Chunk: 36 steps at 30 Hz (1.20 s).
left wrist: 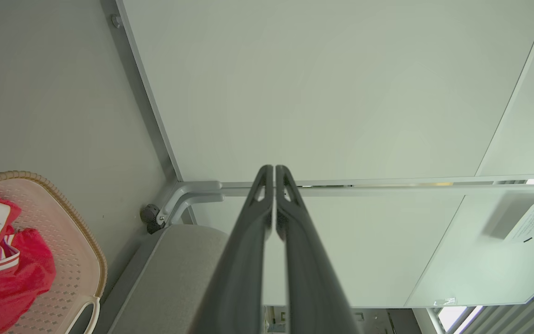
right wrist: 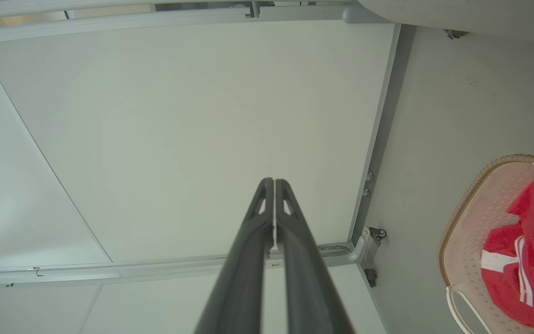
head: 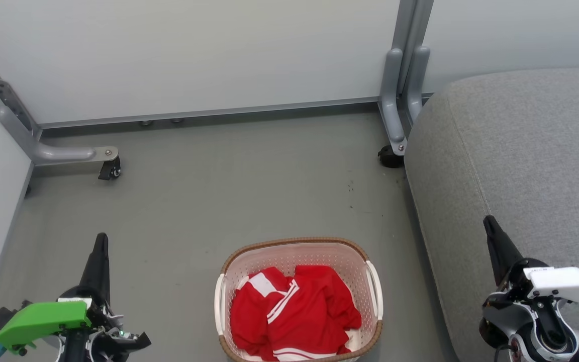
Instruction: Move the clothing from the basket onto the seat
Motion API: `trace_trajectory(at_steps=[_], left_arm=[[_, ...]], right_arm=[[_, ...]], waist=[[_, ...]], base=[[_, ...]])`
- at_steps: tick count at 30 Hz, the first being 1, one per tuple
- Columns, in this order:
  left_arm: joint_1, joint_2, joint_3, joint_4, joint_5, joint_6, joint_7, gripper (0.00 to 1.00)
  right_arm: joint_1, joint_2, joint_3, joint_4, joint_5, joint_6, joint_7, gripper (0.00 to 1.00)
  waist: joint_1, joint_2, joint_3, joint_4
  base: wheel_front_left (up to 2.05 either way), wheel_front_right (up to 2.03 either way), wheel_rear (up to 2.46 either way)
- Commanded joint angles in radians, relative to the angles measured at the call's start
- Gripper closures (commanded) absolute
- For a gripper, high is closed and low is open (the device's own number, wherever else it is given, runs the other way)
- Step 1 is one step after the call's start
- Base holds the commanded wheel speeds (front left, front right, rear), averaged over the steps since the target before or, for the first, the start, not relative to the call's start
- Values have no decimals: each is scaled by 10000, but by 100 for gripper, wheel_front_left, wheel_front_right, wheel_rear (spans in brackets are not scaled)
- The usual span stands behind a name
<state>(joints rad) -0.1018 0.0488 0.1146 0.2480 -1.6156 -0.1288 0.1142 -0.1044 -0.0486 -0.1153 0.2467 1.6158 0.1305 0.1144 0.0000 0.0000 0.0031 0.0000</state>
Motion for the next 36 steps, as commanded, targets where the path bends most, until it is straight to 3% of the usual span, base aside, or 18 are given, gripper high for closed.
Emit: trace_trajectory(at_steps=[1, 9, 14, 21, 36], left_arm=[[19, -10, -4, 54, -1, 4, -10, 0], [404, -69, -197, 271, 170, 18, -240, 0], [552, -60, -231, 92, 950, 15, -490, 0], [709, -54, -294, -248, 2555, 65, -807, 0], [971, -35, -799, -1011, 5625, 654, -1422, 0]], right_arm=[[19, 11, 5, 41, 1, -2, -2, 0], [315, 87, 336, 336, -62, -3, -232, 0], [345, 78, 522, 263, -569, -3, -484, 0], [383, 66, 709, 59, -2150, -2, -802, 0], [489, 44, 1274, -613, -5909, -1, -1419, 0]], waist=[[0, 0, 0, 0], [0, 0, -33, -9], [0, 0, -64, -15], [0, 0, -92, -19], [0, 0, -129, -6]], base=[[0, 0, 0], [0, 0, 0], [0, 0, 0], [0, 0, 0], [0, 0, 0]])
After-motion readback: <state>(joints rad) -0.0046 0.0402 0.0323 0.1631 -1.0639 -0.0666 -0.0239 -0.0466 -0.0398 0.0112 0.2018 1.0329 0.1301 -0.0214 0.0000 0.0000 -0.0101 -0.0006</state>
